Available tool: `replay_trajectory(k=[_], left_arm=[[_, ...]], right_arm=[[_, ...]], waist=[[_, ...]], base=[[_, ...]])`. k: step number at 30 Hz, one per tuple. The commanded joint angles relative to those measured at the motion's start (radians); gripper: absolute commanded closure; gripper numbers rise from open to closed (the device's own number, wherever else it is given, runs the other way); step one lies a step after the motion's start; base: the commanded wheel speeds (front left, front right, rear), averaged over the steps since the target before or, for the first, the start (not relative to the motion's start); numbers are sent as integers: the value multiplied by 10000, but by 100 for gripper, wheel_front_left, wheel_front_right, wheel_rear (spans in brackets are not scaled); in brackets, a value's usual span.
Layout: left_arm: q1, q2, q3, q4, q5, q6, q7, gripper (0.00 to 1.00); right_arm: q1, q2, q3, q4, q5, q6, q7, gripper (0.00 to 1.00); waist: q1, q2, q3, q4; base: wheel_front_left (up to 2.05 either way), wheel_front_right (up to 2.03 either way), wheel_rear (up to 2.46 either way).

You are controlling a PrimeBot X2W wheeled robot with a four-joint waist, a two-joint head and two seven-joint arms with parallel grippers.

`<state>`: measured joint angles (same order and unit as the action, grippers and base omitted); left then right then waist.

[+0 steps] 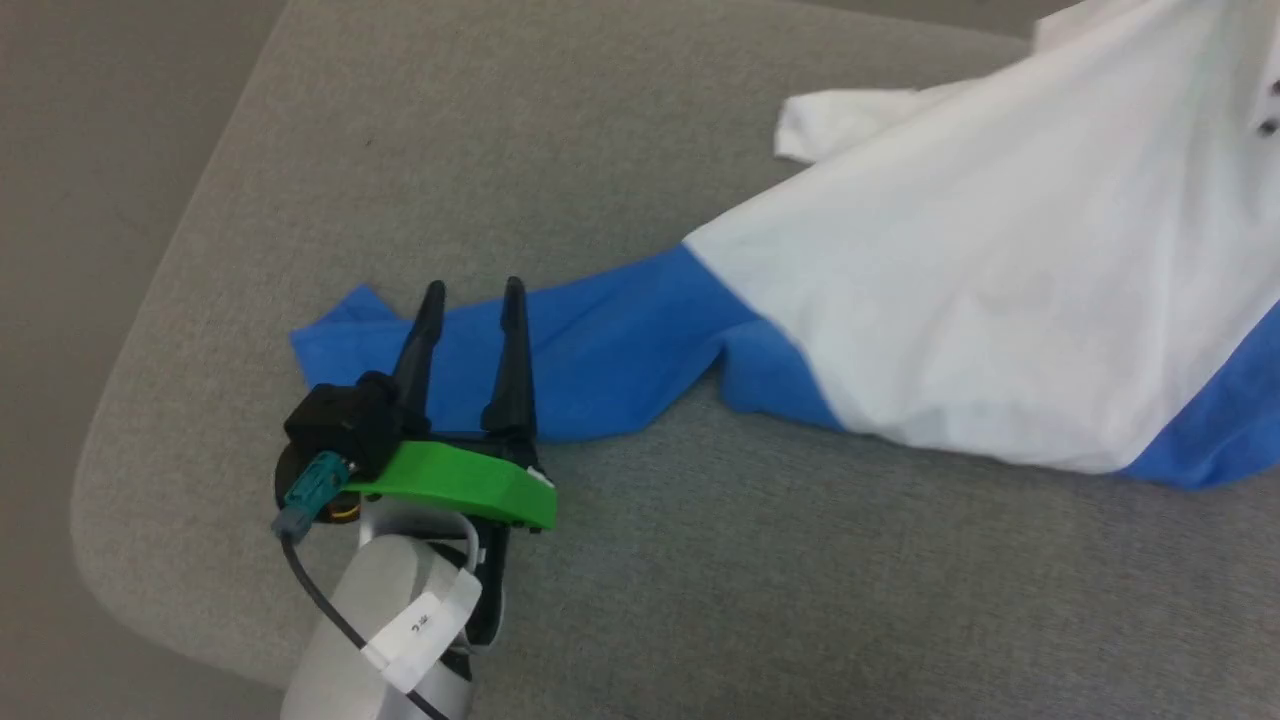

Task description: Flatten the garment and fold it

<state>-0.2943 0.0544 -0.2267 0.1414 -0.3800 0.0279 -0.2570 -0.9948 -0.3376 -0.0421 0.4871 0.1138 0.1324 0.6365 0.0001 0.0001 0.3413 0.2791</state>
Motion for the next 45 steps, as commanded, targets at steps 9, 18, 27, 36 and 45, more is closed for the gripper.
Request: replay_trajectory(k=[9, 18, 27, 36, 45], left_arm=[[-366, -39, -695, -136, -668, 416, -47, 0], [-176, -40, -437, 321, -335, 274, -47, 0], [526, 19, 102, 728, -93, 75, -47, 0], [959, 129, 133, 984, -325, -21, 211, 0], [58, -28, -722, 1694, -2163, 239, 2998, 0]], right_arm=[[-737, 323, -1031, 1005, -1947, -17, -2181, 100], [335, 804, -597, 1043, -39, -17, -4022, 0], [4381, 1269, -1117, -1137, 2007, -17, -5280, 0], [7921, 2424, -2034, -3190, 2279, -17, -4758, 0], [8820, 2760, -2238, -4102, 2097, -17, -4207, 0]], waist=[[-1, -1, 1148, 1023], [-1, -1, -227, 26], [-1, -1, -1827, -1100], [-1, -1, -2379, -1952], [-1, -1, -2182, -2503]], base=[[0, 0, 0], [0, 0, 0], [0, 0, 0], [0, 0, 0], [0, 0, 0]])
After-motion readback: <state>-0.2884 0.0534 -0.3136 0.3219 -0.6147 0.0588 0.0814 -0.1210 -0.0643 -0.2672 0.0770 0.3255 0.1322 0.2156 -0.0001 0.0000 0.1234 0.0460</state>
